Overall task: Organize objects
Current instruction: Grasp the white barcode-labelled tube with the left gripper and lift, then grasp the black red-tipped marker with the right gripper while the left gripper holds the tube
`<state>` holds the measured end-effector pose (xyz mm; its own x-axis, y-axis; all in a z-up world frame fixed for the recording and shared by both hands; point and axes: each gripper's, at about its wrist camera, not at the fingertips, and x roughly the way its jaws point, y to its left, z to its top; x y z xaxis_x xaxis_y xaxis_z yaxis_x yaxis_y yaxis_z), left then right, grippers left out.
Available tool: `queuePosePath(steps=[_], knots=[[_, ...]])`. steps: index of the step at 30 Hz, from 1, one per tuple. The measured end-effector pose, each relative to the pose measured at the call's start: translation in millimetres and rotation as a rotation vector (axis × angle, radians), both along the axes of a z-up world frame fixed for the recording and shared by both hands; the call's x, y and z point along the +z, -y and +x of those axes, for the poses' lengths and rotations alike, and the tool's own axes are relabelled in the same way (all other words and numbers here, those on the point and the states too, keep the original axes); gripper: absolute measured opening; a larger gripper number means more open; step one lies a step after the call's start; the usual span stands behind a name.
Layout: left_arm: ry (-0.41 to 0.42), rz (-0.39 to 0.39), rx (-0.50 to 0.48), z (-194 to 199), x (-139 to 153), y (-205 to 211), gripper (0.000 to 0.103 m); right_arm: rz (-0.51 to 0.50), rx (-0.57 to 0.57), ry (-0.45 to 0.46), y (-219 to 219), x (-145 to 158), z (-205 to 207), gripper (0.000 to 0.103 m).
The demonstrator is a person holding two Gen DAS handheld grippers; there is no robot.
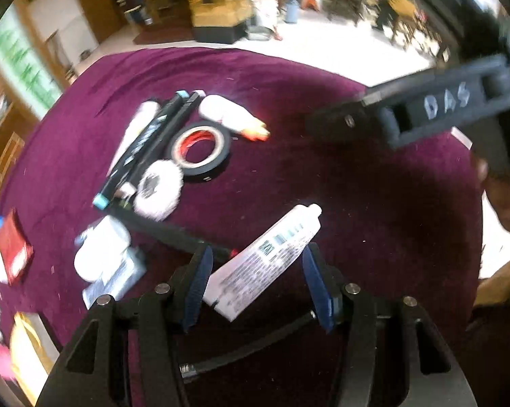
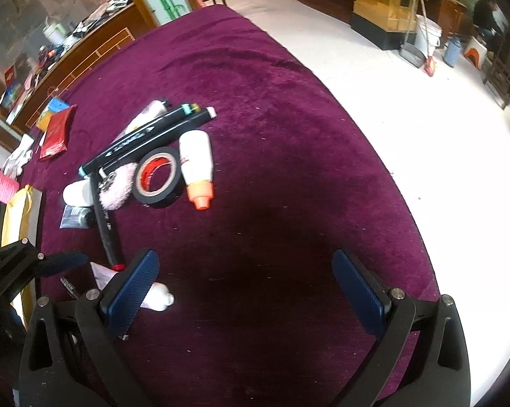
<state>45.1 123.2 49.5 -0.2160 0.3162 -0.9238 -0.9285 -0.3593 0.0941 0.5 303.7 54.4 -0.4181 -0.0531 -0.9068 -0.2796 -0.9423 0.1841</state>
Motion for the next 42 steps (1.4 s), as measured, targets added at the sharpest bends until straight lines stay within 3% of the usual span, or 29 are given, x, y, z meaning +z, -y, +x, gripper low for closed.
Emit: queuePosePath(steps=[4, 6, 8, 12, 15, 17, 19, 21, 22, 24, 32, 34, 37, 39, 42], knots=[[-0.024, -0.064, -0.079, 7, -18, -17, 0.049, 0.009, -0.006, 0.005, -4, 0, 4, 0.103], [0.027, -0.071, -0.047, 2, -18, -18, 0.047, 0.011, -0.011, 0.006, -6, 0, 6, 0.103], [0.125, -0.058, 0.006, -5, -18, -12, 0.032, 0.009, -0.021, 0.006, -10, 1, 8, 0.103], [0.214, -0.013, 0.060, -5, -16, 3, 0.032, 0.002, -0.032, -0.002, -15, 1, 9, 0.103], [0.198, 0.022, 0.102, -4, -17, 2, 0.033, -0.003, -0.033, -0.003, -15, 0, 7, 0.103], [0.188, 0.041, 0.108, -2, -18, -2, 0.044, -0.008, -0.029, 0.001, -12, -1, 5, 0.103], [0.157, 0.049, 0.133, 3, -20, -4, 0.045, -0.007, -0.019, 0.001, -8, -1, 5, 0.103], [0.125, 0.054, 0.159, 6, -20, -1, 0.032, -0.001, 0.000, -0.002, -2, 0, 3, 0.103], [0.149, 0.074, 0.202, 3, -18, 7, 0.026, 0.000, 0.013, -0.005, 2, 2, 2, 0.103], [0.226, 0.154, 0.294, -6, -11, 29, 0.026, 0.006, 0.036, -0.011, 10, 5, 0, 0.103], [0.263, 0.353, 0.554, -13, 23, 116, 0.026, 0.014, 0.223, -0.008, 72, 3, -20, 0.103], [0.260, 0.388, 0.601, -7, 27, 120, 0.026, 0.019, 0.269, -0.009, 91, 0, -27, 0.098], [0.261, 0.433, 0.680, -1, 34, 166, 0.026, 0.046, 0.339, 0.013, 121, -10, -46, 0.077], [0.260, 0.439, 0.714, -5, 32, 160, 0.026, 0.072, 0.369, 0.034, 135, -17, -55, 0.059], [0.238, 0.442, 0.766, -1, 33, 184, 0.026, 0.122, 0.397, 0.074, 153, -31, -70, 0.045]])
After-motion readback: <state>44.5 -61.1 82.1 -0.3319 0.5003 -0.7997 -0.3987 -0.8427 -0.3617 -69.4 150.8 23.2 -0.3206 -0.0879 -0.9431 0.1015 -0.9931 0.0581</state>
